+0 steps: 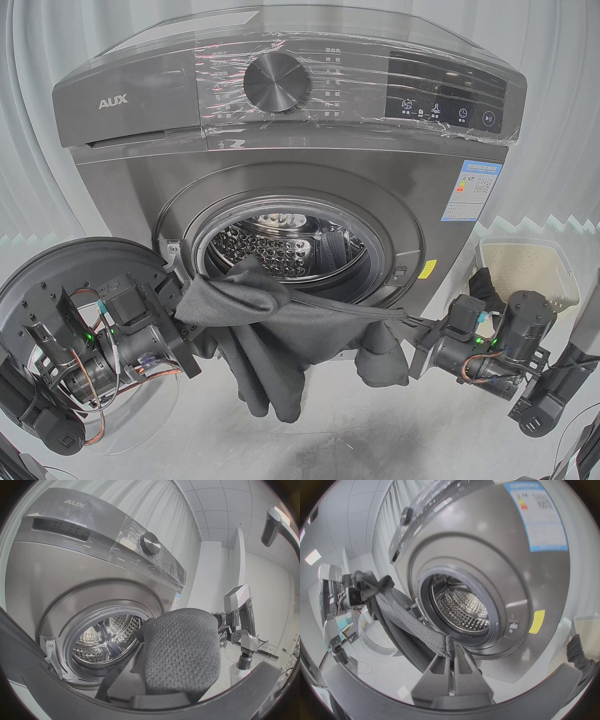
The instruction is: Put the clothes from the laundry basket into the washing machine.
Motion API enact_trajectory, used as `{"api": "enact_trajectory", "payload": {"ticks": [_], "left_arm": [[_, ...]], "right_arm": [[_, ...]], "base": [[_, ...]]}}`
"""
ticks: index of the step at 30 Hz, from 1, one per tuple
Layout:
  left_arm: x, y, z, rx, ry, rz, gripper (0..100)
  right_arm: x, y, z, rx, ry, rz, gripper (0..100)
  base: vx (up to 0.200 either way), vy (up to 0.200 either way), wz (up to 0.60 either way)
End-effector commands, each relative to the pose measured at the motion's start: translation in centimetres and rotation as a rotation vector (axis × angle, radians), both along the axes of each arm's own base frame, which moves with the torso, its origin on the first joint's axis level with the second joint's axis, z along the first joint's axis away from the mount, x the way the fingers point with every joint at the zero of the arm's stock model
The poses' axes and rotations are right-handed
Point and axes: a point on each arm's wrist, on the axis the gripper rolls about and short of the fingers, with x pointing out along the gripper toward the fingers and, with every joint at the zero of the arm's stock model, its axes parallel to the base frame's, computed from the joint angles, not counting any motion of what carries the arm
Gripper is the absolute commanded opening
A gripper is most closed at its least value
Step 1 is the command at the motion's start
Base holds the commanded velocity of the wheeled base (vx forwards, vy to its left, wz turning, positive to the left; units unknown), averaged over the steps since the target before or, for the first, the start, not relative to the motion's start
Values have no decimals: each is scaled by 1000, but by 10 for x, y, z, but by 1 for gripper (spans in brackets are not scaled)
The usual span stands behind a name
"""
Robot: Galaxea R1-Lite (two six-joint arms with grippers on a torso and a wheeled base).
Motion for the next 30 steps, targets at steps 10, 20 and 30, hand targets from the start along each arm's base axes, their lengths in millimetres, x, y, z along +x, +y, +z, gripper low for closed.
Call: {"api": "enact_trajectory", "payload": {"ticks": [10,20,30], "left_arm": [[-11,4,-4,8,21,-11,0],[-7,4,3,-10,-3,-3,0],[2,10,11,-29,-36,44,0]], "right_arm": [[-24,-17,47,113,-140,-56,0],[-17,-14,58,158,-171,-76,0],[-17,-16,67,181,-202,-99,0]], "base": [[0,0,0],[0,0,0],[0,0,0]]}}
